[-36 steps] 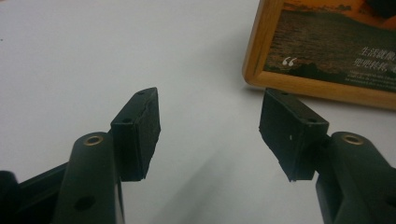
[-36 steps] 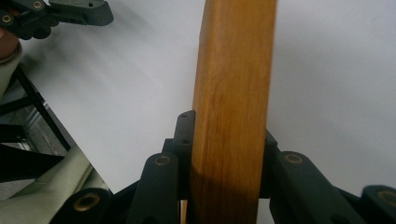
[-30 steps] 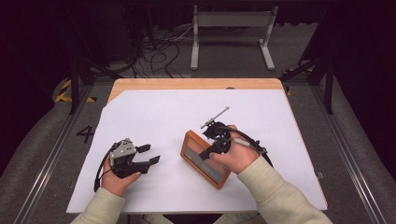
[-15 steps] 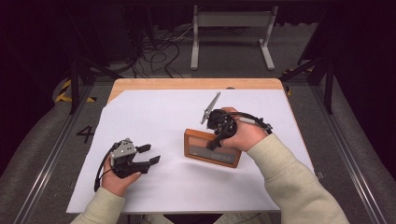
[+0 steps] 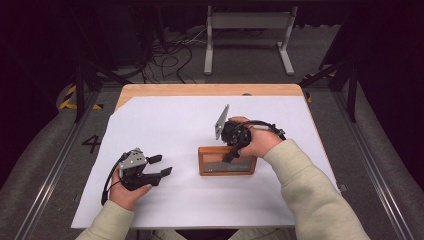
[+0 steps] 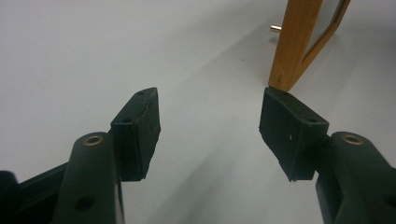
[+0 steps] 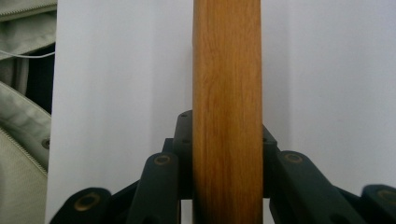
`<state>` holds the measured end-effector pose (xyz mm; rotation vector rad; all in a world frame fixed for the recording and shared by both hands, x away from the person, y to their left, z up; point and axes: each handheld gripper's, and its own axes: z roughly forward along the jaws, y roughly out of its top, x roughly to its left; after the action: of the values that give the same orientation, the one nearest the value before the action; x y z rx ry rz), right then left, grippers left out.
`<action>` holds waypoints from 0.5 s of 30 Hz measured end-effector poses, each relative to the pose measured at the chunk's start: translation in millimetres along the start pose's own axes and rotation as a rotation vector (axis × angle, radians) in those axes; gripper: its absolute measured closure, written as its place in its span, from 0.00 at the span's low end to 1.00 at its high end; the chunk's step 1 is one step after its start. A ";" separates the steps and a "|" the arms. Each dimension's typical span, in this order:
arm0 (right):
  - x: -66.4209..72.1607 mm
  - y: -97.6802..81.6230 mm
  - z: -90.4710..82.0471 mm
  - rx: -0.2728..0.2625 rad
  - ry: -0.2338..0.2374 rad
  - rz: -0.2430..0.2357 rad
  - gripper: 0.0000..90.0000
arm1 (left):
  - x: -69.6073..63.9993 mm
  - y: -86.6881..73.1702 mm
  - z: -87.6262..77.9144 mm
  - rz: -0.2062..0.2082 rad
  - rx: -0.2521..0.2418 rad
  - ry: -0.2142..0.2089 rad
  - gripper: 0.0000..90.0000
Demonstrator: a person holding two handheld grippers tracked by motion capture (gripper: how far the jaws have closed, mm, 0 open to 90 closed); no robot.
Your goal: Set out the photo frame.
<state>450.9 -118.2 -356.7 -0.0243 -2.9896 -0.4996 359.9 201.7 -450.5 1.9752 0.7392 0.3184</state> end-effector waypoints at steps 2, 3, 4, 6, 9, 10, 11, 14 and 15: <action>-0.7 -0.7 -0.1 -0.003 0.001 -0.024 0.80 | -0.4 0.0 0.1 -0.004 0.003 -0.001 0.43; -1.6 -1.1 0.2 -0.008 -0.002 -0.048 0.80 | -0.4 0.0 0.3 -0.004 0.003 -0.002 0.43; -2.1 -1.4 0.2 -0.011 0.000 -0.063 0.80 | -0.4 0.1 0.4 0.000 0.005 -0.001 0.43; -3.0 -2.6 0.2 -0.018 -0.009 -0.063 0.80 | -0.7 0.3 0.8 -0.001 0.006 -0.005 0.43; -4.6 -3.3 0.2 -0.024 -0.018 -0.044 0.77 | -1.0 0.4 1.4 -0.006 0.003 -0.005 0.43; -4.7 -3.4 -0.2 -0.026 -0.044 -0.038 0.71 | -1.0 0.4 1.4 -0.007 0.003 -0.004 0.43; -5.5 -3.8 -0.9 -0.028 -0.059 -0.031 0.67 | -0.9 0.3 1.6 -0.007 0.002 -0.004 0.43; -7.3 -7.5 -1.5 -0.041 -0.119 0.033 0.51 | -0.4 0.6 1.8 -0.003 0.005 -0.010 0.43; -8.4 -9.4 -0.9 -0.051 -0.139 0.038 0.48 | -0.6 0.6 1.8 -0.003 0.005 -0.011 0.44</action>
<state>459.0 -127.4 -359.8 -0.1259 -3.1043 -0.5928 360.6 199.9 -450.8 1.9785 0.7368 0.3034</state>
